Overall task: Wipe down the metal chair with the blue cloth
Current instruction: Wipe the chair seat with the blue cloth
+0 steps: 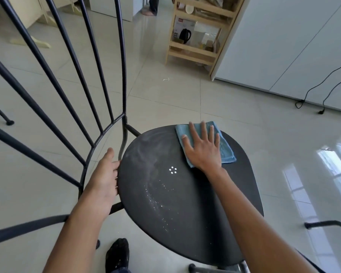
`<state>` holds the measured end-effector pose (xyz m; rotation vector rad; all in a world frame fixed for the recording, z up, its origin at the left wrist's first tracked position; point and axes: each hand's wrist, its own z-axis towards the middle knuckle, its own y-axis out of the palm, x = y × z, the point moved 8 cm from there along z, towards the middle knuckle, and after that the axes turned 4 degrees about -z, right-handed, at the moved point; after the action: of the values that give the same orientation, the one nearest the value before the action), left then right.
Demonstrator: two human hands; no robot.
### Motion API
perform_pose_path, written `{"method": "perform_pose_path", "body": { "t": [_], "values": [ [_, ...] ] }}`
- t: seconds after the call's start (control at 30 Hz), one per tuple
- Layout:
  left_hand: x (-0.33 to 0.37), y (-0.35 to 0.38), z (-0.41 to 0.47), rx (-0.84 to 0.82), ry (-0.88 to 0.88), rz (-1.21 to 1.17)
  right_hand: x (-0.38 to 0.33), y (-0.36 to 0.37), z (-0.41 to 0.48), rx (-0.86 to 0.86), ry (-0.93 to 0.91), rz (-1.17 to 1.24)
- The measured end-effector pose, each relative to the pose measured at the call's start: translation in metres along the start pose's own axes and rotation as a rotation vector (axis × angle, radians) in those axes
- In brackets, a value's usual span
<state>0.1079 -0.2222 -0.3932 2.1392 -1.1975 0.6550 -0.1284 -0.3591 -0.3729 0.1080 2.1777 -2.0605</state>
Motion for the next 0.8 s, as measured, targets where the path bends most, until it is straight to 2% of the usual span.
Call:
{"method": "perform_pose_path", "body": {
  "t": [0.07, 0.17, 0.33, 0.4, 0.47, 0.57, 0.67, 0.8],
  "values": [
    [-0.002, -0.001, 0.001, -0.022, -0.011, -0.001, -0.011, 0.003, -0.031, 0.010, -0.118, 0.014],
    [-0.001, -0.002, 0.003, -0.036, -0.007, 0.012, 0.010, 0.002, -0.076, 0.002, -0.150, 0.016],
    [0.000, 0.003, -0.002, -0.047, -0.006, 0.013, 0.069, -0.006, -0.053, 0.041, 0.156, -0.007],
    [0.000, 0.004, -0.003, -0.056, -0.009, -0.001, 0.064, -0.007, -0.025, 0.048, 0.237, -0.011],
    [-0.001, 0.002, -0.001, -0.065, -0.007, -0.019, 0.041, -0.003, 0.001, 0.035, 0.237, -0.002],
    [-0.001, 0.000, -0.002, -0.072, 0.002, -0.052, -0.014, 0.005, 0.021, 0.000, 0.083, 0.011],
    [0.000, -0.001, -0.002, -0.061, 0.008, -0.096, -0.068, 0.013, 0.002, -0.010, -0.142, 0.001],
    [0.000, -0.002, -0.001, -0.044, 0.008, -0.114, -0.083, 0.016, -0.061, -0.034, -0.381, 0.007]
  ]
}}
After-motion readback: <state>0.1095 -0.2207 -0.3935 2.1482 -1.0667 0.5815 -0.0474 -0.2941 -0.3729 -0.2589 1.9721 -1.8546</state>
